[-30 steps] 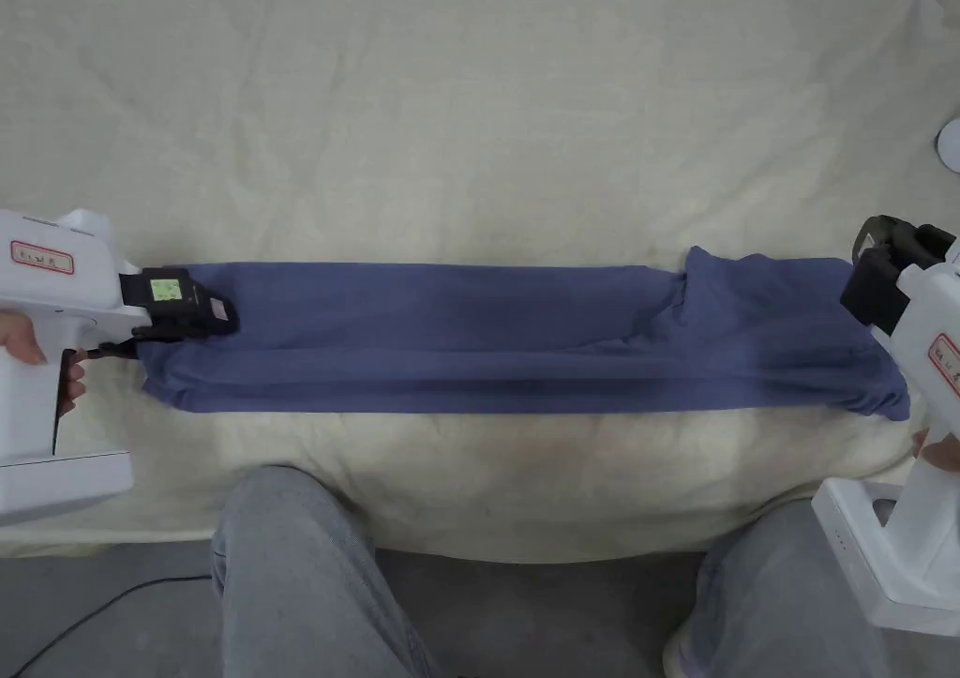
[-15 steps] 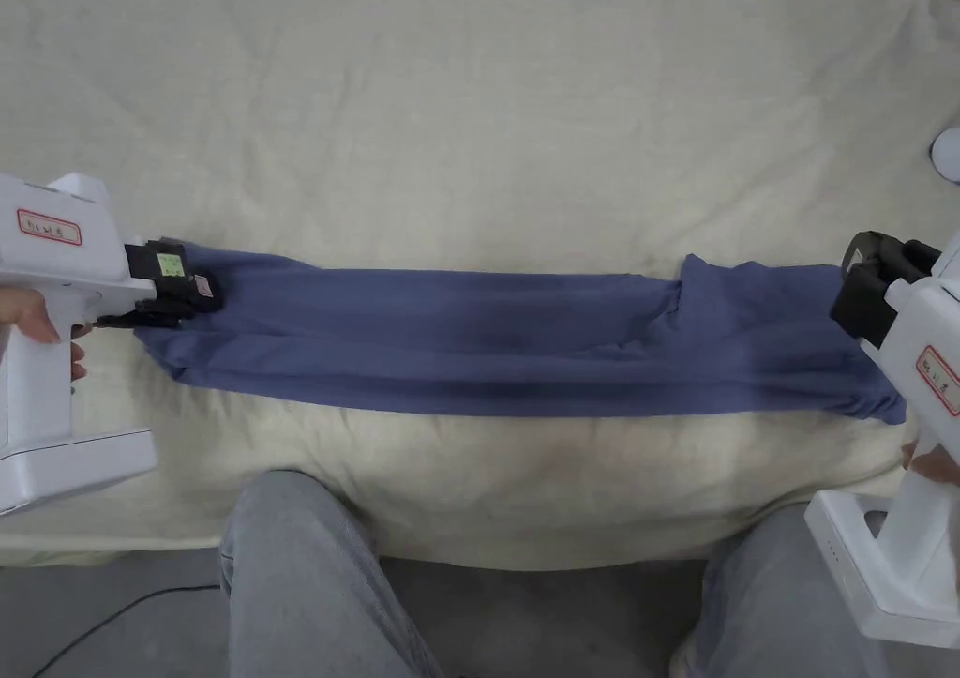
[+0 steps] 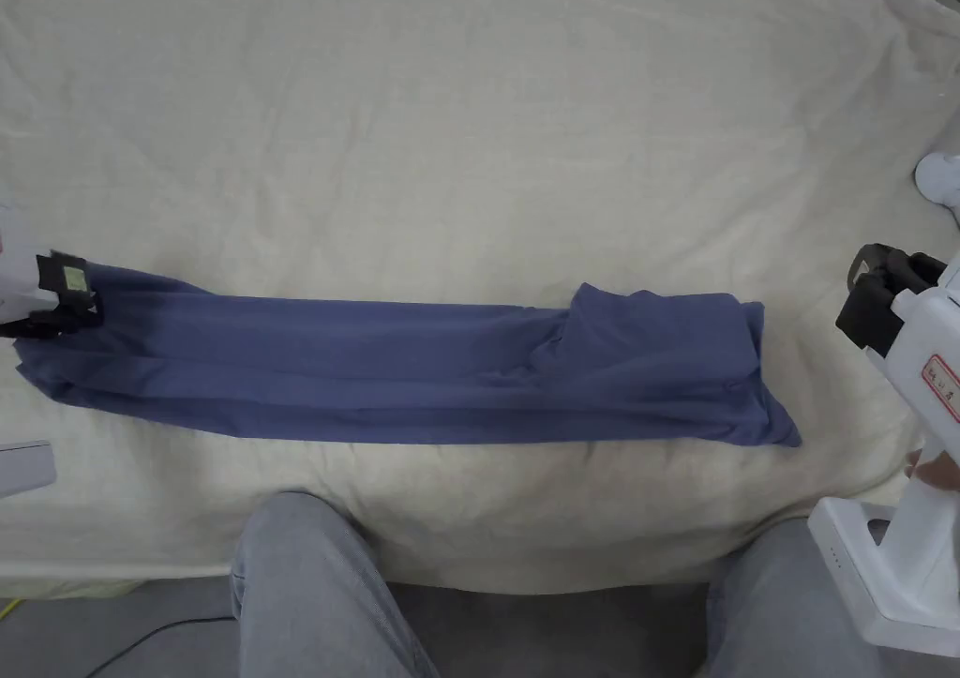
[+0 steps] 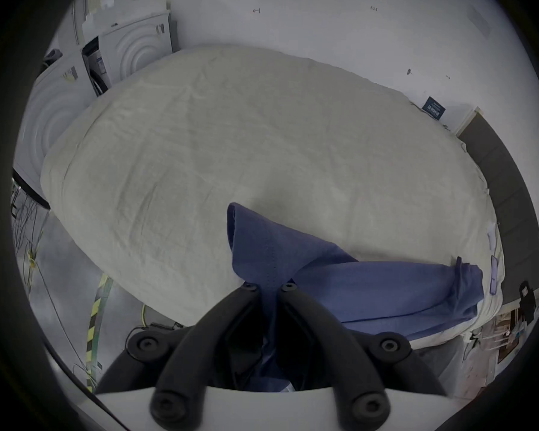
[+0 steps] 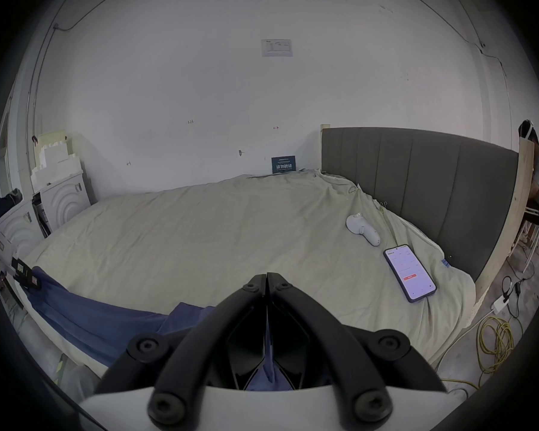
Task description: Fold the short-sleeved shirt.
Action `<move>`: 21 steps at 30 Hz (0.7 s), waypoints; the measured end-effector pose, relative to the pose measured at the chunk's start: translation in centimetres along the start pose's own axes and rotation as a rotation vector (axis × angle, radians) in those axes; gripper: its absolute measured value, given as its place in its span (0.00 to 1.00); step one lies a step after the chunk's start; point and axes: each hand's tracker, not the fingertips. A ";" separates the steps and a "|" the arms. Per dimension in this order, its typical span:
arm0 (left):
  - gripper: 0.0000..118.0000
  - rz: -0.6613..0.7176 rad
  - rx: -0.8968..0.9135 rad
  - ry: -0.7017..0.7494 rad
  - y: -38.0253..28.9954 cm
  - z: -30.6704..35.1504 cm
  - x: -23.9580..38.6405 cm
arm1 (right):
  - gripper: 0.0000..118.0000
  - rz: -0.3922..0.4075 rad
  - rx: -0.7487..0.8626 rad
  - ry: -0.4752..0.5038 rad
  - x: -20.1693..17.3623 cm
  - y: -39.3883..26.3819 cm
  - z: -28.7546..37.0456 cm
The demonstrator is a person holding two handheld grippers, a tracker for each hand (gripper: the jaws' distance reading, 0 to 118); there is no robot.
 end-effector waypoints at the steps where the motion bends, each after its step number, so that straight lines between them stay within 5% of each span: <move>1: 0.01 -0.019 0.016 0.000 -0.1 0.4 0.8 | 0.00 -0.001 0.002 -0.002 0.0 0.0 0.0; 14: 0.01 -0.171 0.007 -0.281 -3.3 0.5 14.0 | 0.00 -0.004 0.026 -0.019 0.5 0.3 1.0; 21: 0.01 -0.197 -0.095 -0.284 -5.1 -5.5 20.5 | 0.00 -0.006 0.019 -0.042 1.6 0.1 1.4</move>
